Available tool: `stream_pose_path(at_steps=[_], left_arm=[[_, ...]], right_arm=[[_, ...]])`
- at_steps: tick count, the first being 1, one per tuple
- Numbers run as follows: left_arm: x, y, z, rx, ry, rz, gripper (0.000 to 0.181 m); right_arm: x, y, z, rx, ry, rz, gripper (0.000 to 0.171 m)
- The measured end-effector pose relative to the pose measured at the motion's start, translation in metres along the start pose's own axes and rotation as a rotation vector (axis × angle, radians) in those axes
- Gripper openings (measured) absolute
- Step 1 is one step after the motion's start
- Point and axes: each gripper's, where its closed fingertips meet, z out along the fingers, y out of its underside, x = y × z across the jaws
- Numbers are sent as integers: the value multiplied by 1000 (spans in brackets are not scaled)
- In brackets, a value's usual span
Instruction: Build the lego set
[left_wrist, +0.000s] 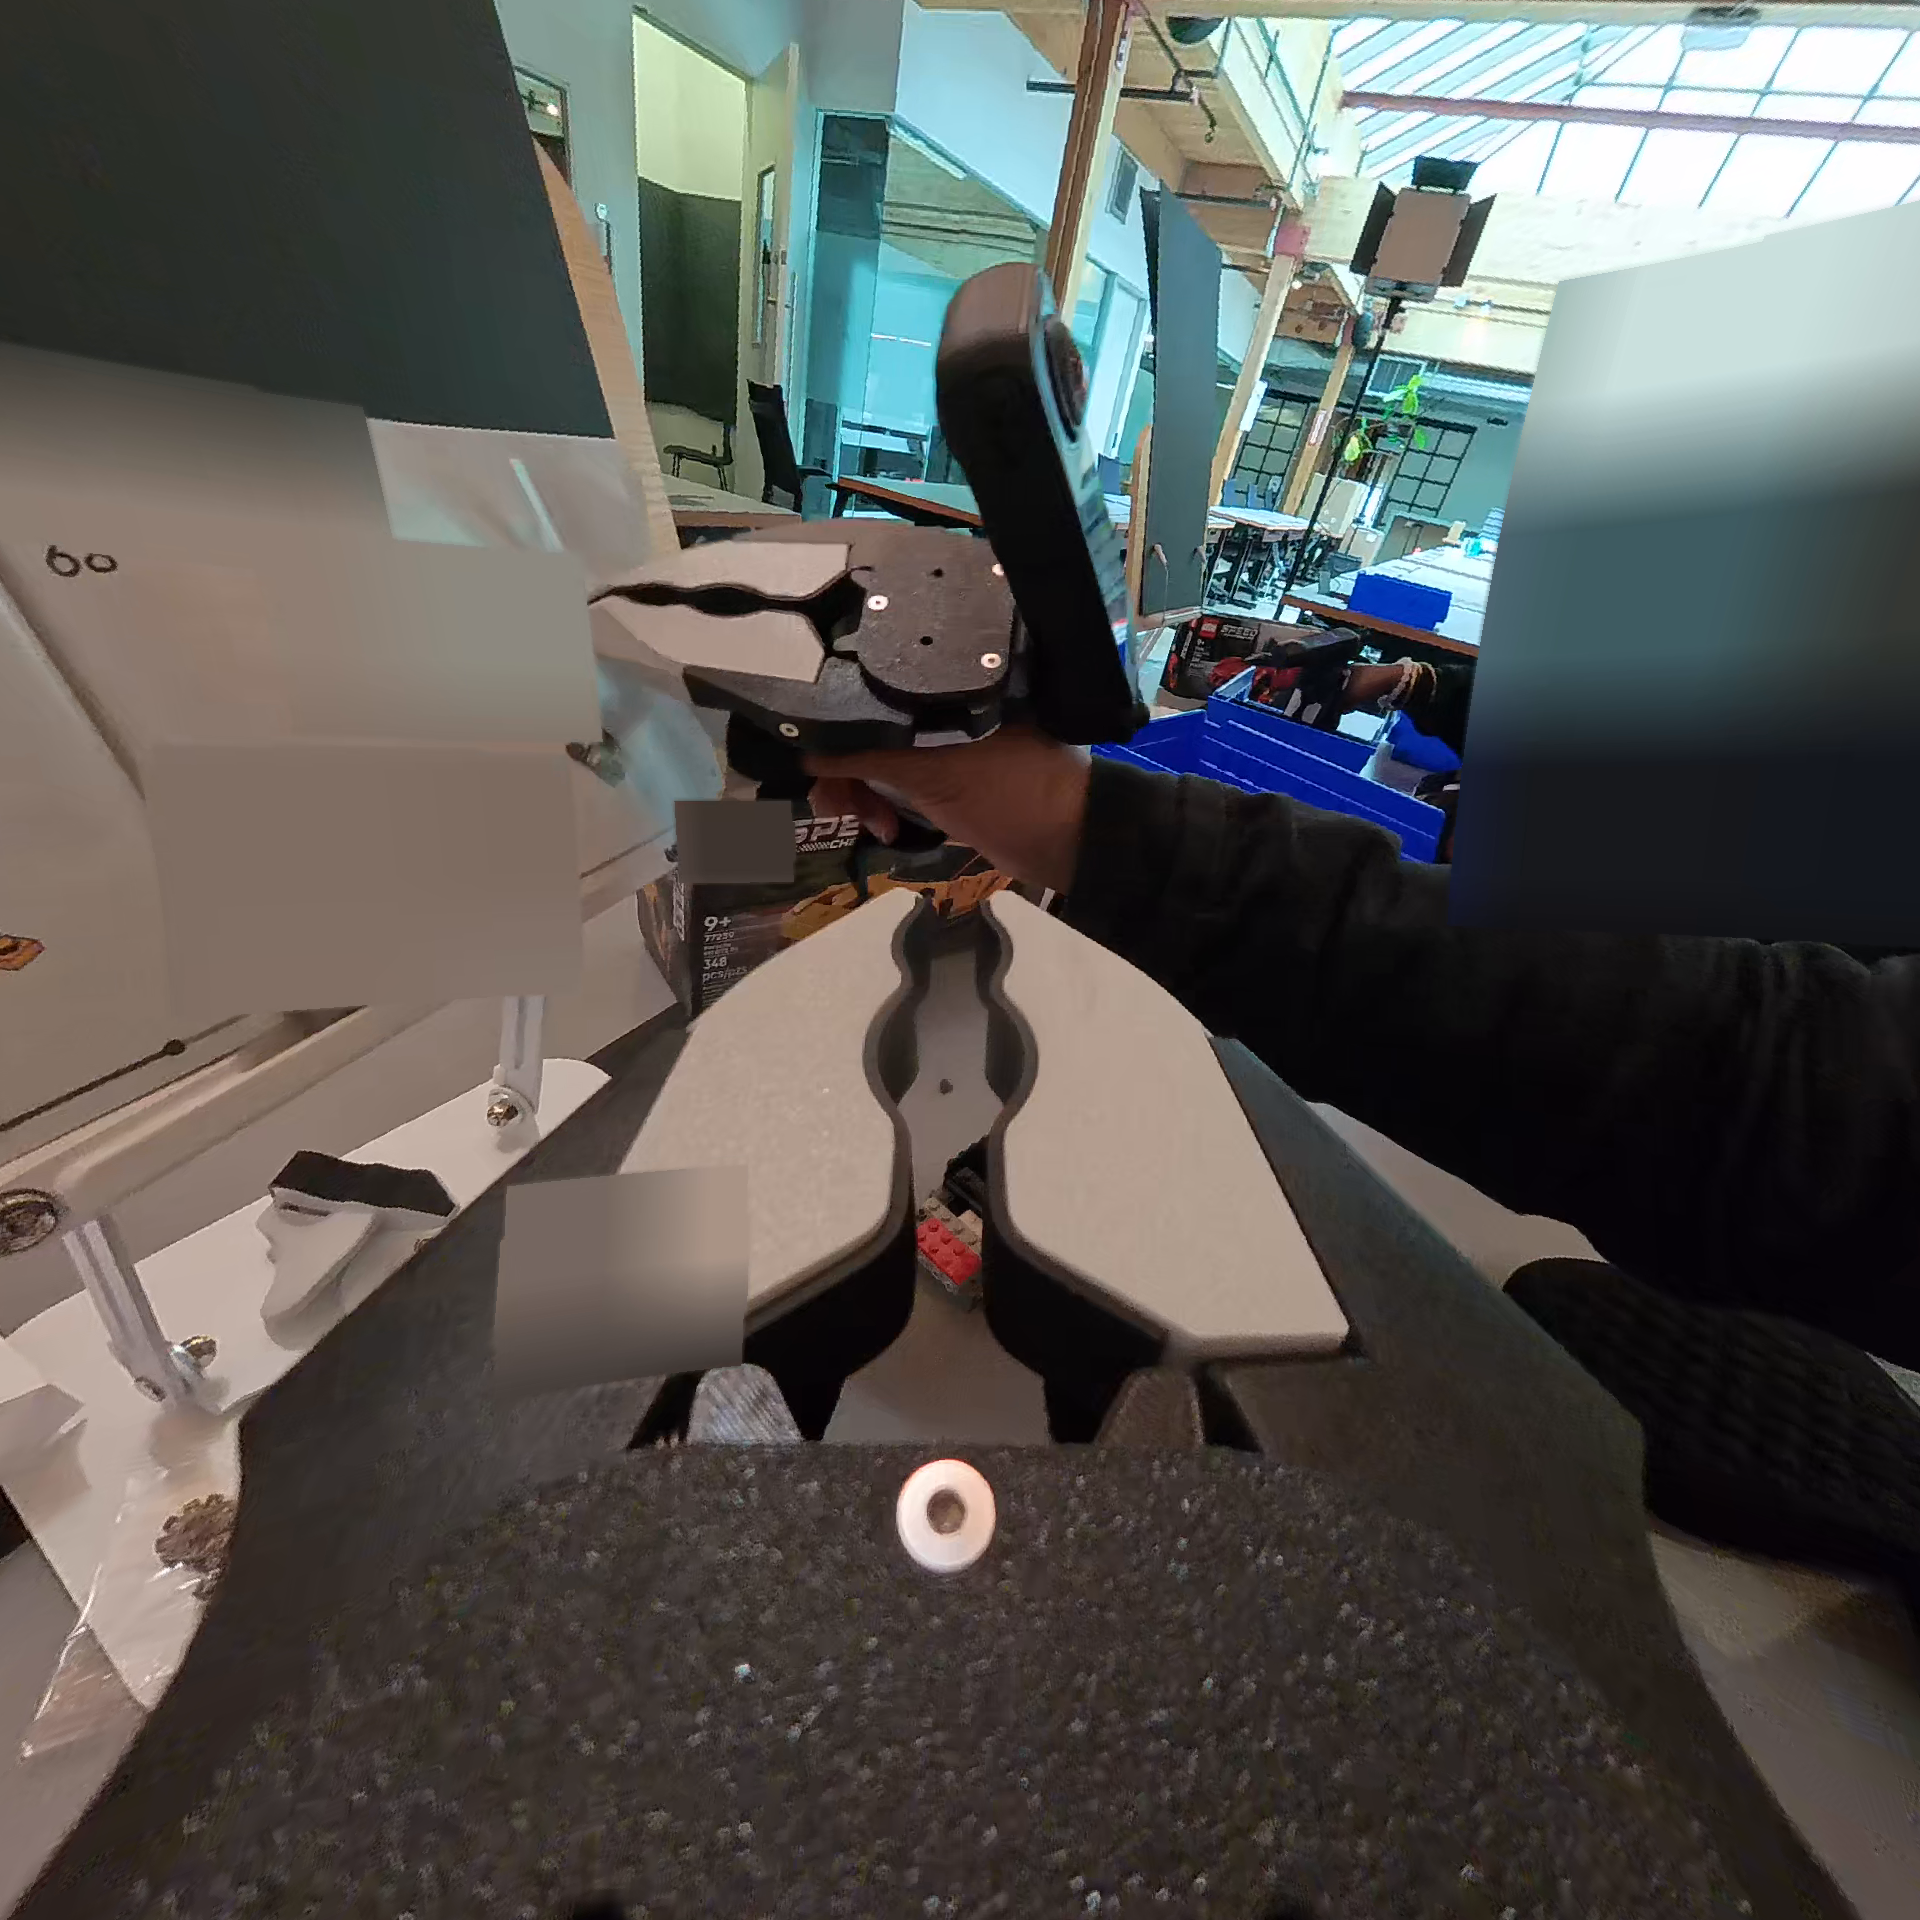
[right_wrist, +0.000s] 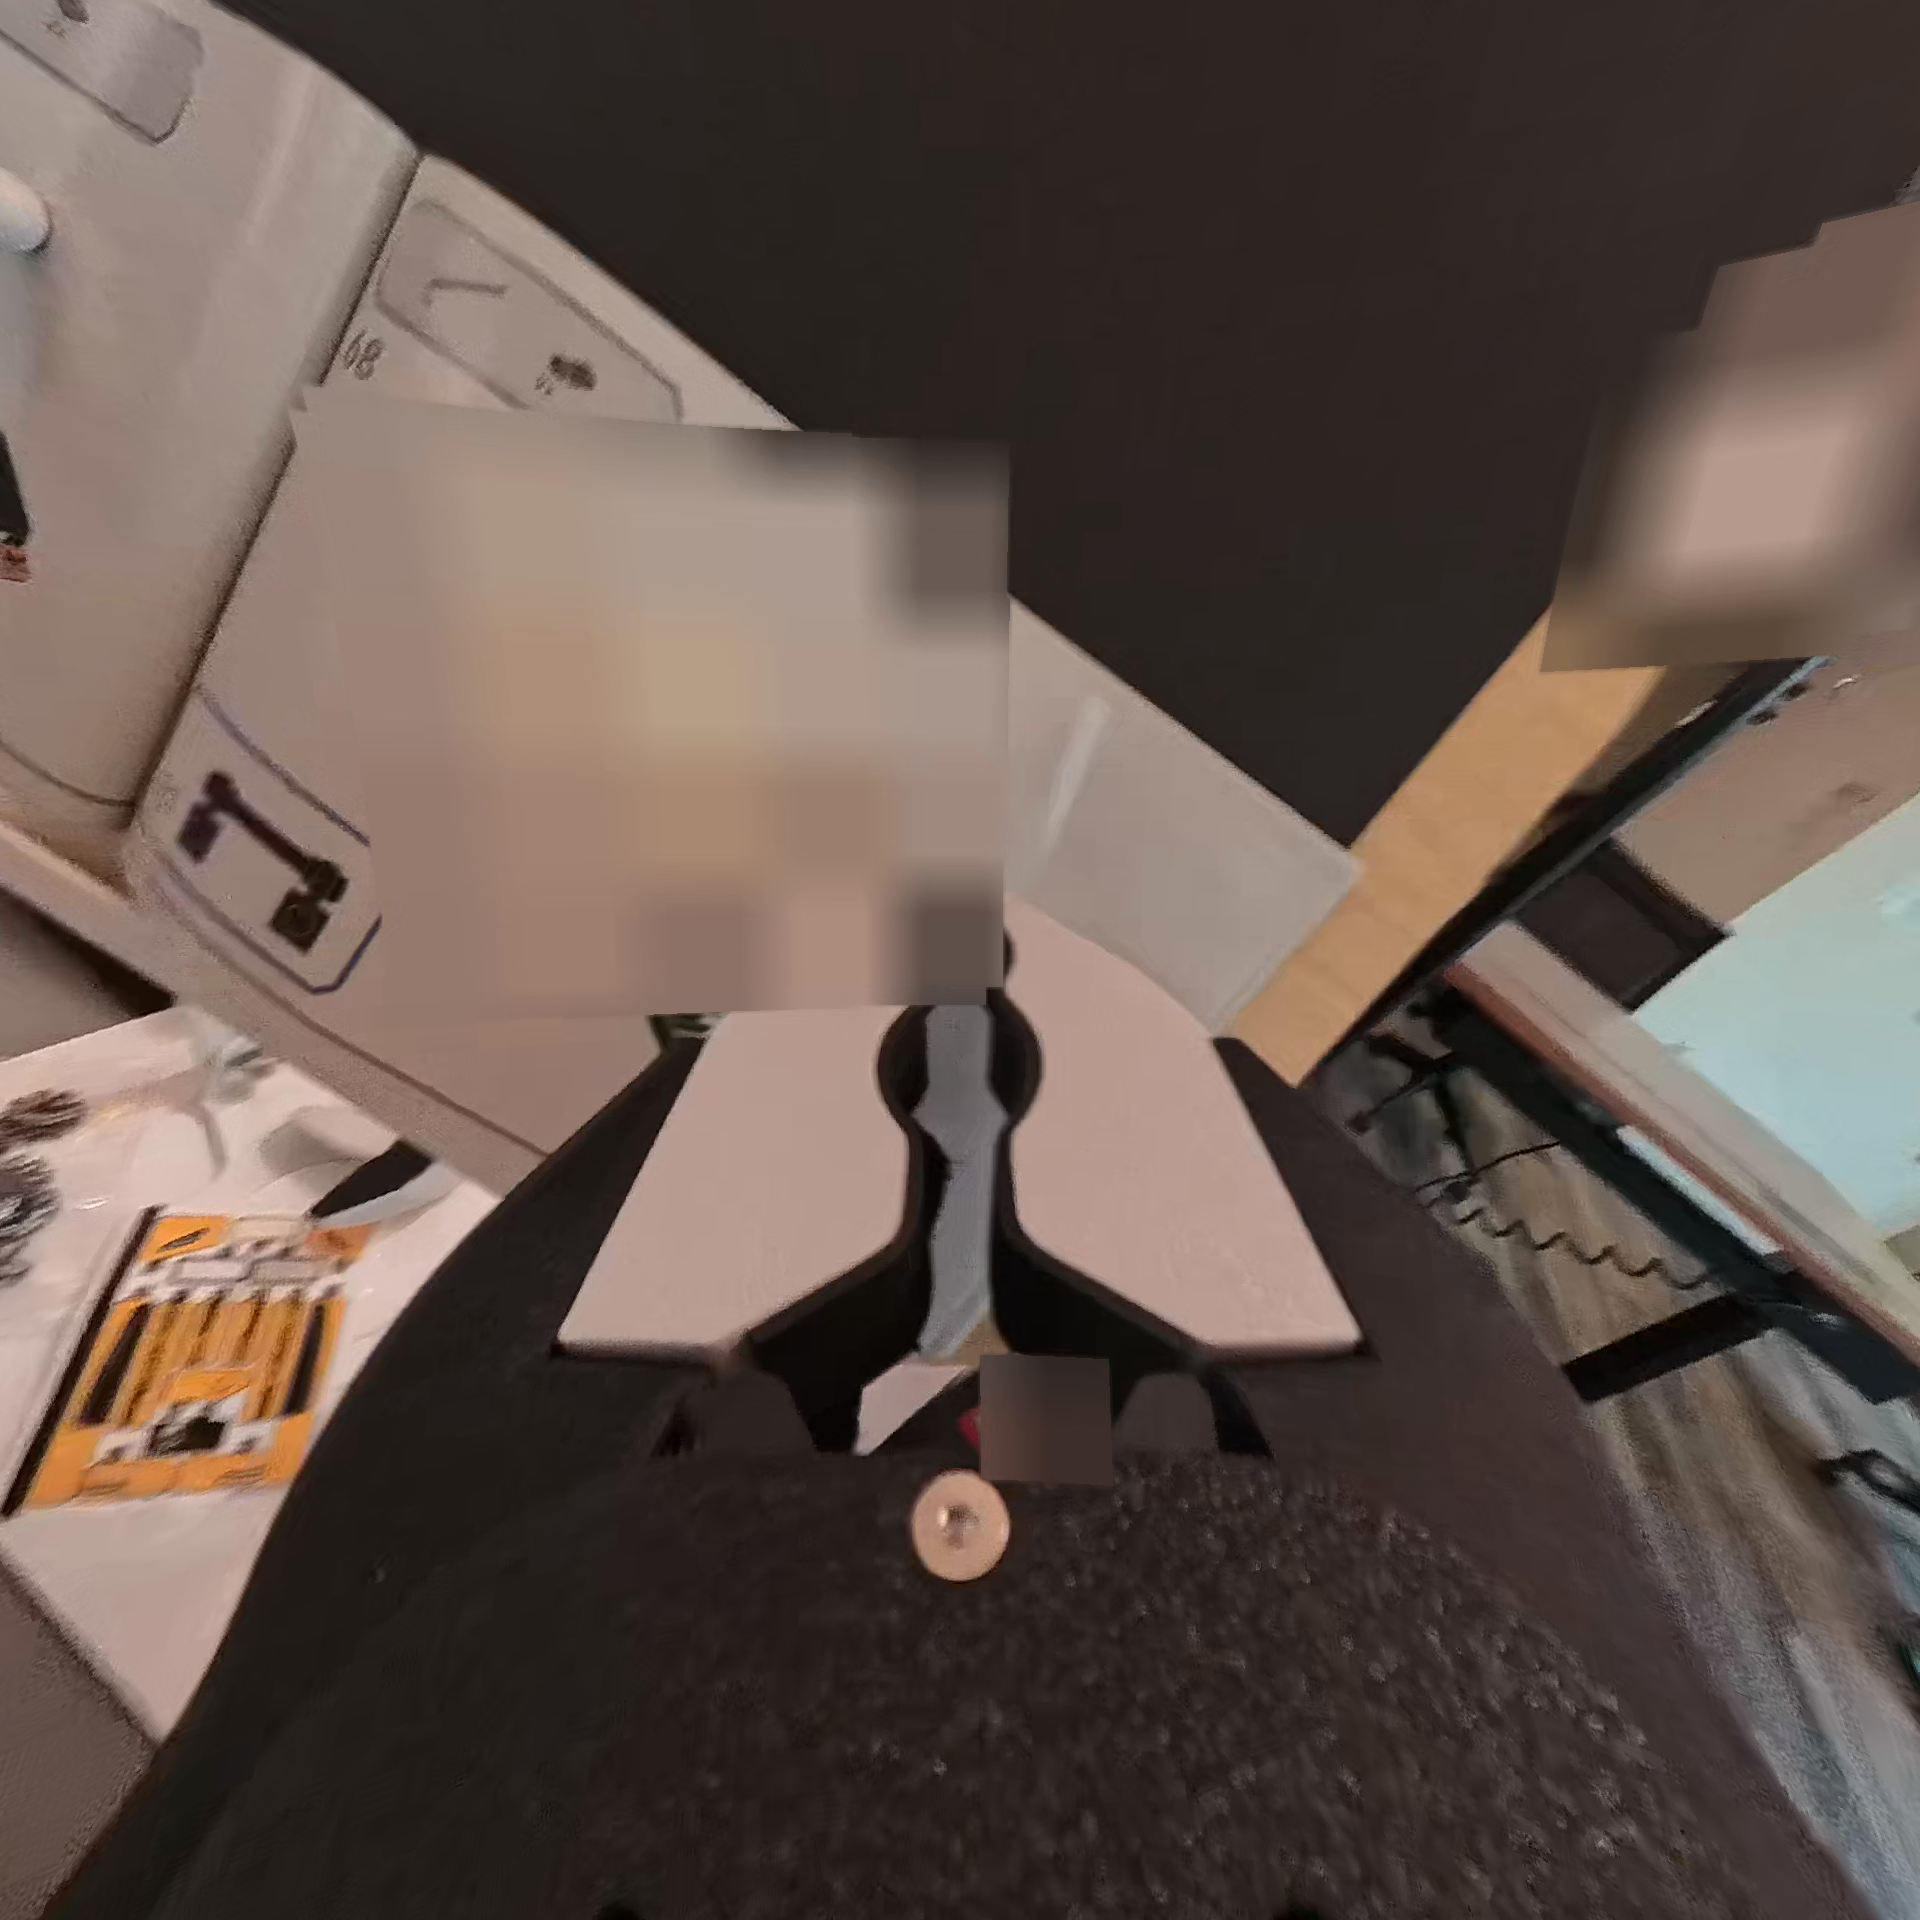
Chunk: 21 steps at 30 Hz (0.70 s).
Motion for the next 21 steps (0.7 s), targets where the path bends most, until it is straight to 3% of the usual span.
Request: stream_pose_path(at_steps=[1,5,8,10,15,21], left_arm=[[-1,1,0,-1,-2,0,7],[-2,4,0,-3,0,-11,6],[-1,5,1,-4,3,-8,6],[-2,6,0,-5,0,-4,7],[-5,7,-2,-2,-4,-16,6],[-10,0,-1,18,-11,-17,7]], right_arm=[[6,-5,-1,26,31,-23,24],[24,-3,6,-8,94,29,71],[21,-1,10,2,58,81,64],[17,1,10,-7,54,55,47],[7,-1,7,1,61,-4,27],[7,-19,-19,147,130,-75,20]])
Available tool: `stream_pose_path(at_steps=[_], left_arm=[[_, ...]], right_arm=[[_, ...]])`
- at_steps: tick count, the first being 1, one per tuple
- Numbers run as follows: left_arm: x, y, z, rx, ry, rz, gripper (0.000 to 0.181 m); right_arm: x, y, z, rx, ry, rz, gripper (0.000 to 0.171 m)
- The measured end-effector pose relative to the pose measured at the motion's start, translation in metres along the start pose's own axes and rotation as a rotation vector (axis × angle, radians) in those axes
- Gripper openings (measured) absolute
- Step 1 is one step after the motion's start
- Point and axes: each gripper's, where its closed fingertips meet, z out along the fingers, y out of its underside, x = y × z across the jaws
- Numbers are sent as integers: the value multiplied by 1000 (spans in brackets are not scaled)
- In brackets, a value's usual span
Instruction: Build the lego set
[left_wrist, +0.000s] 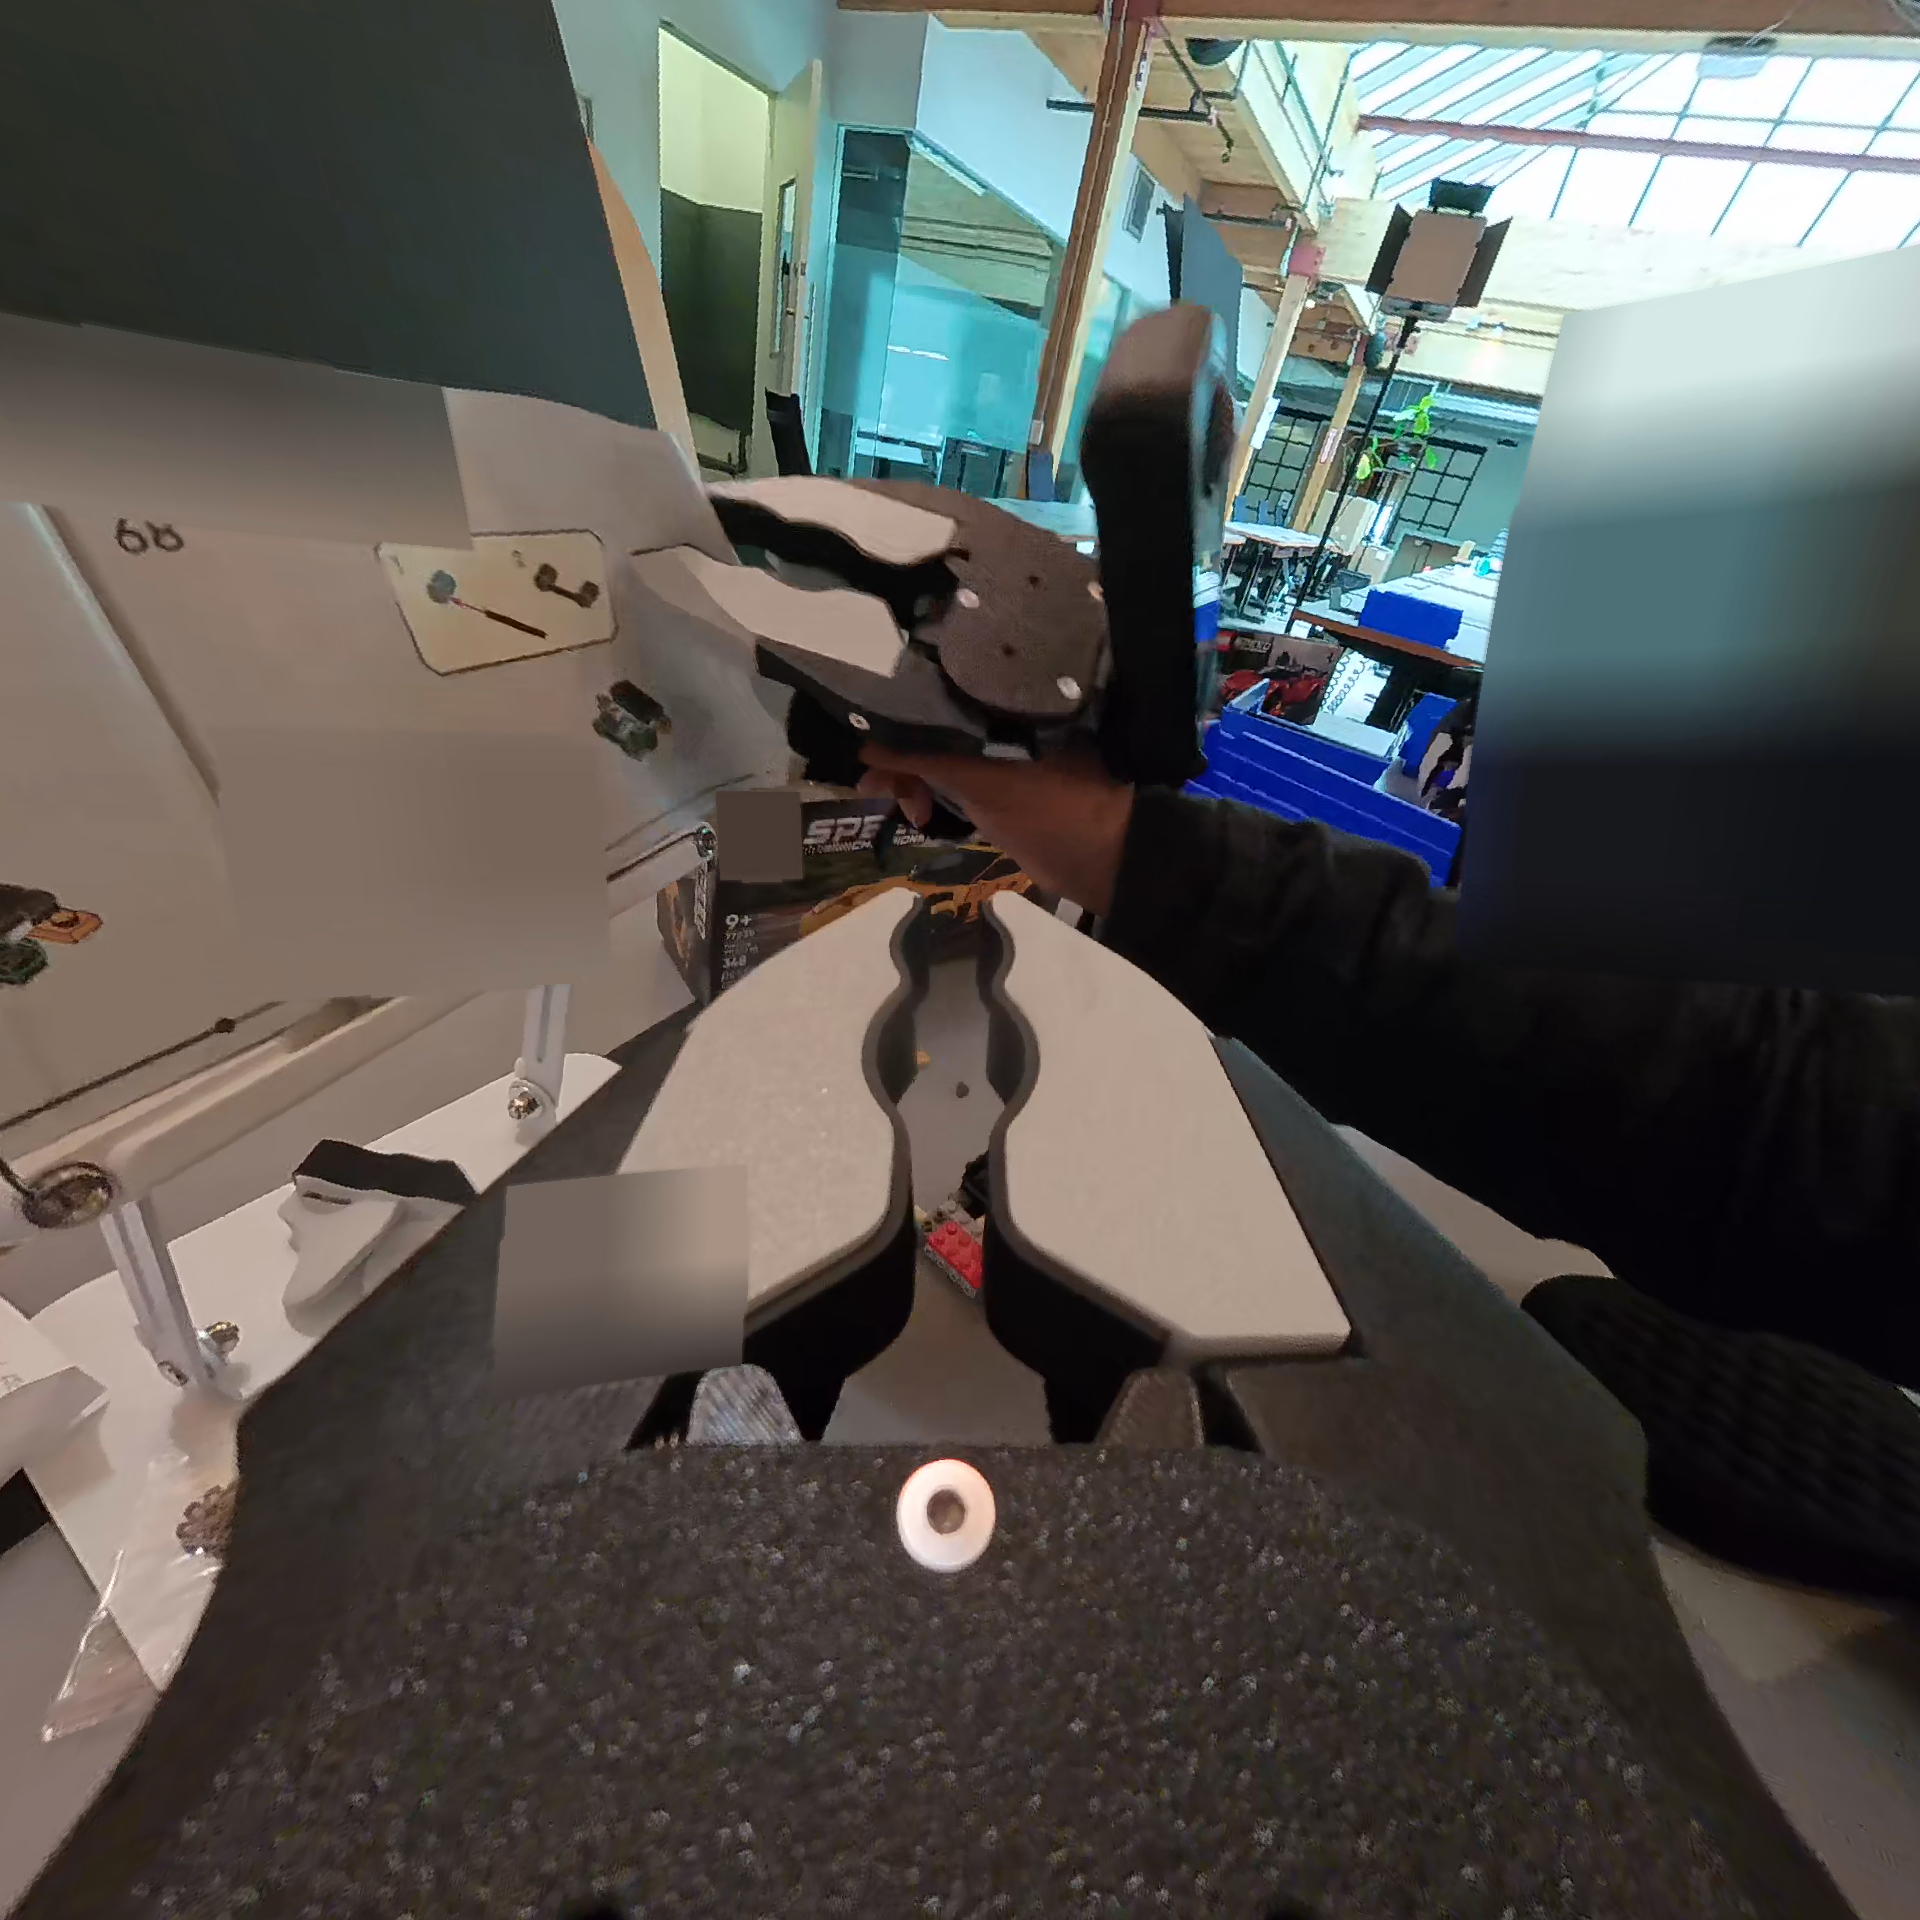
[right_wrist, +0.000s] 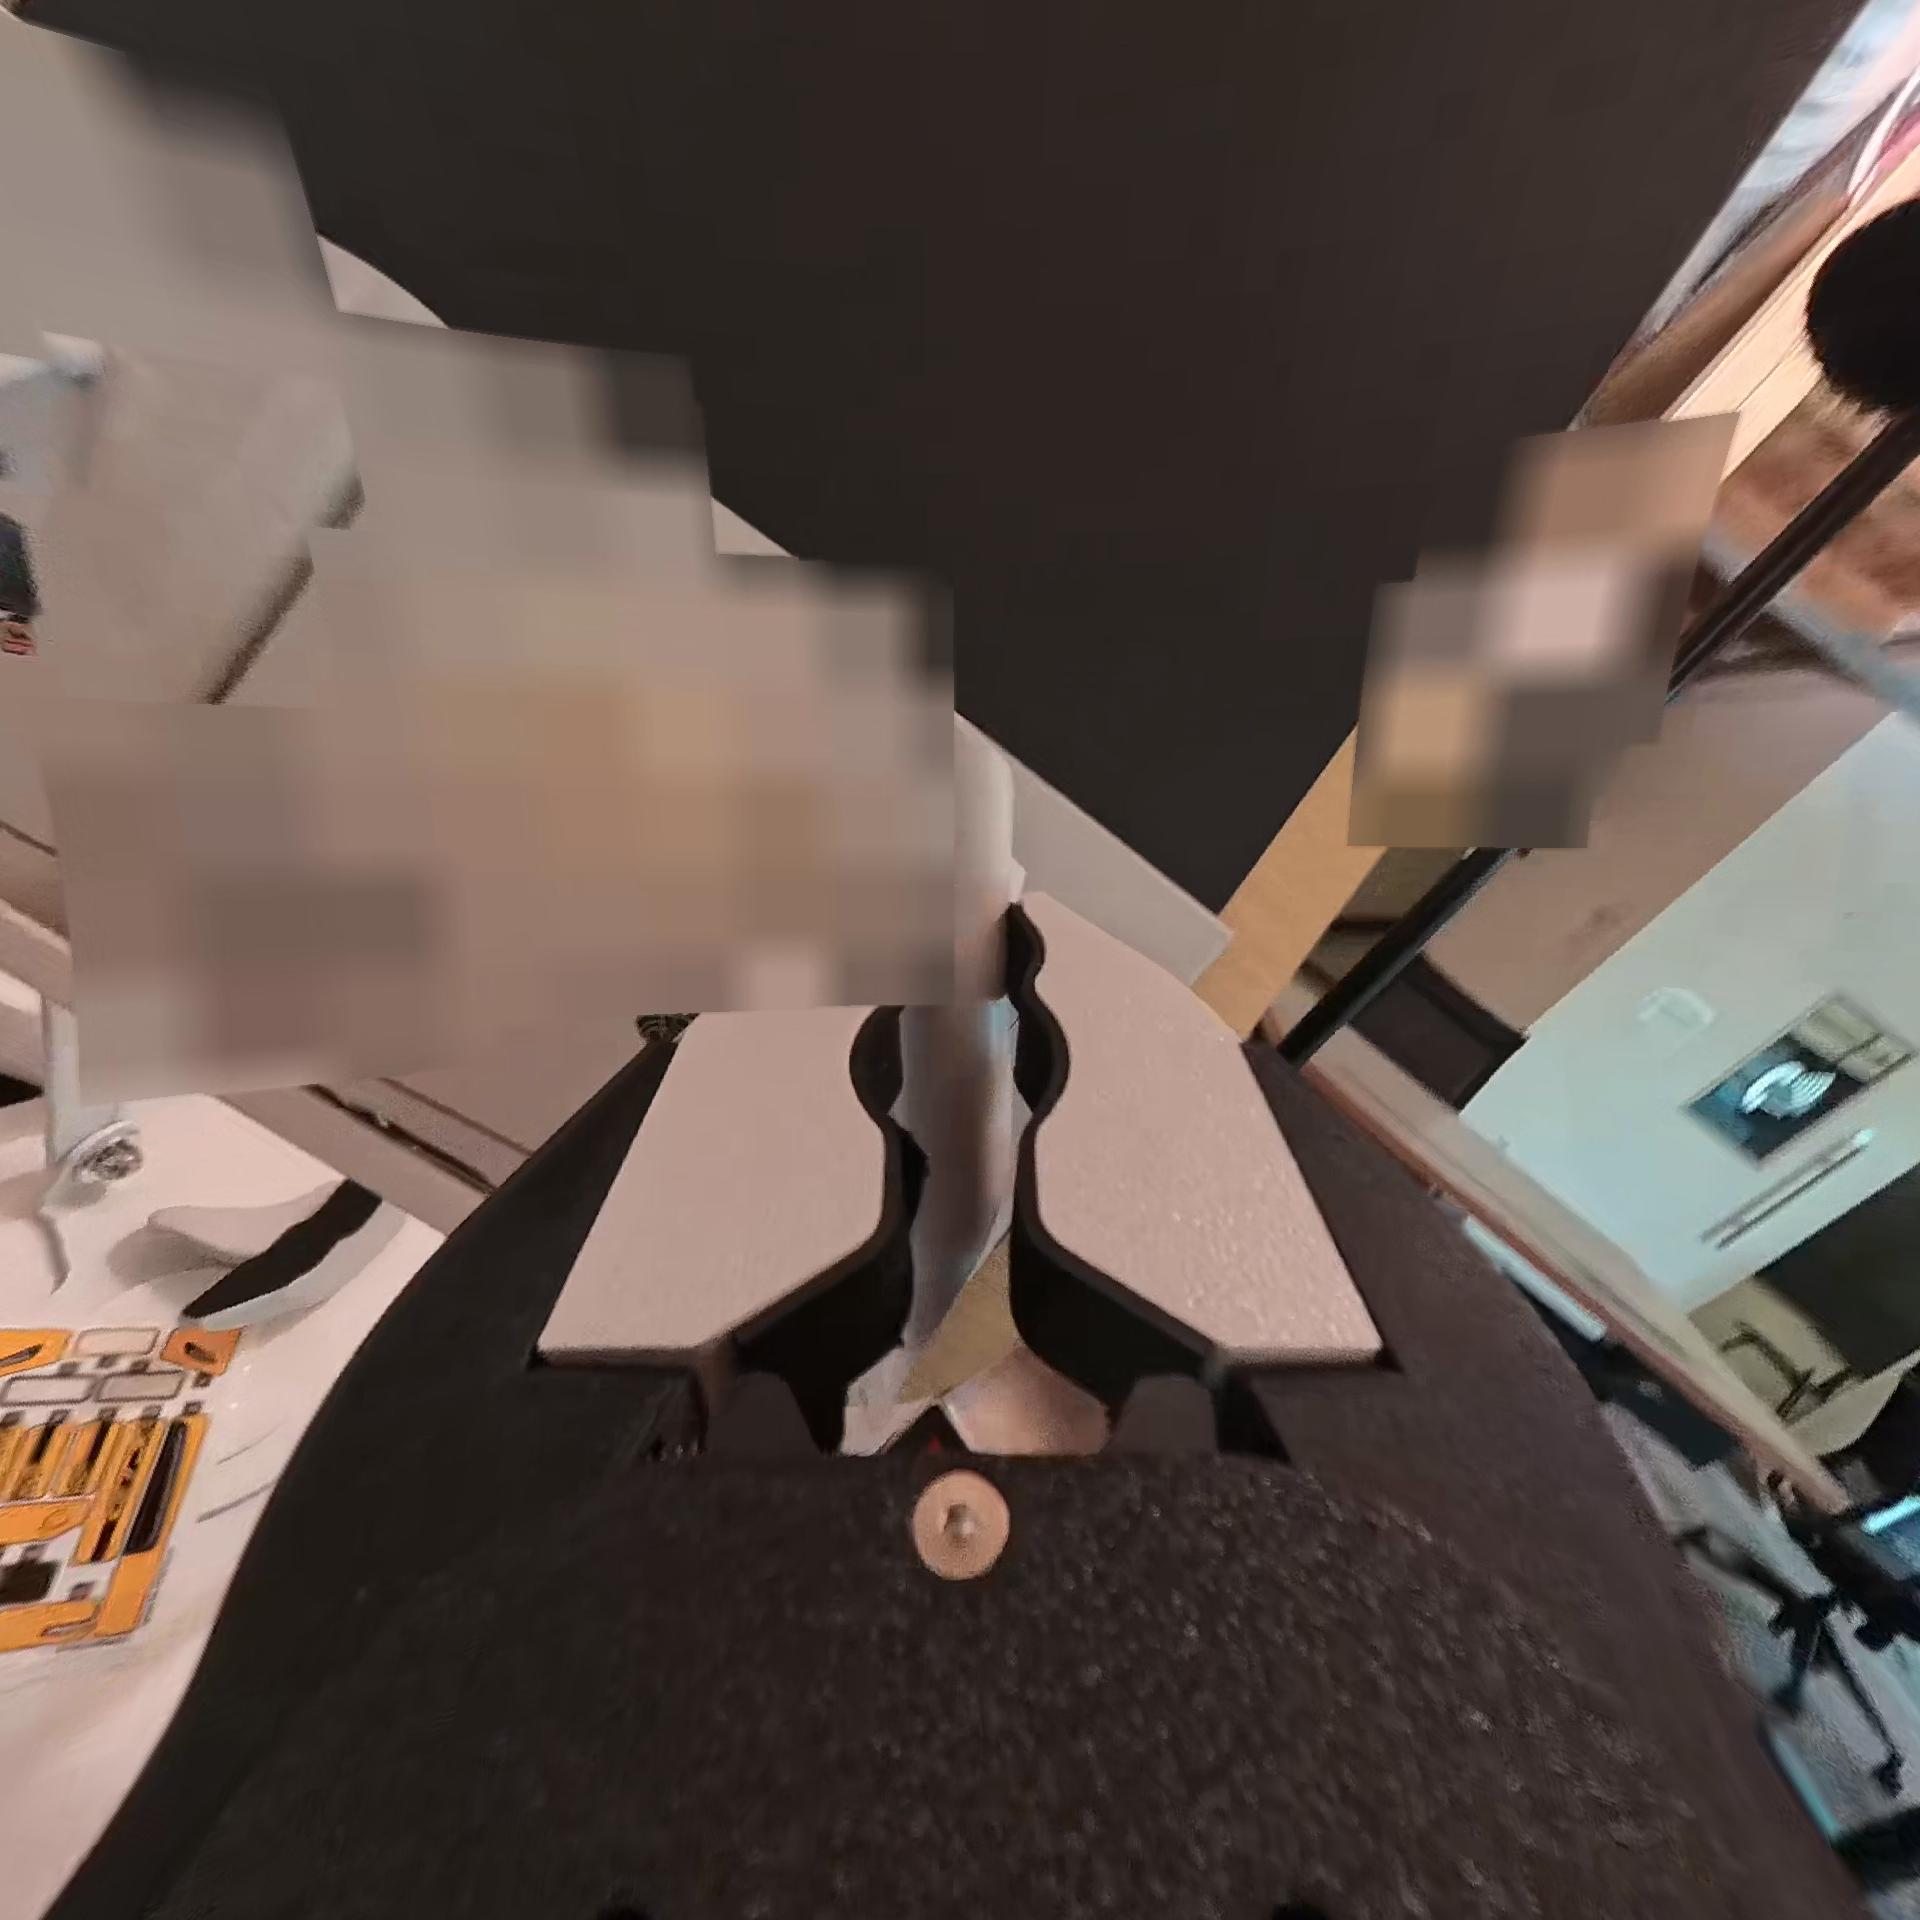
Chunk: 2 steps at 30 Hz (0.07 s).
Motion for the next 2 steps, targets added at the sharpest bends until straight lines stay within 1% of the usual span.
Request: stream_pose_path(at_steps=[2], left_arm=[[-1,-9,3,24,10,-17,9]], right_arm=[[-2,-11,-14,79,46,-88,15]])
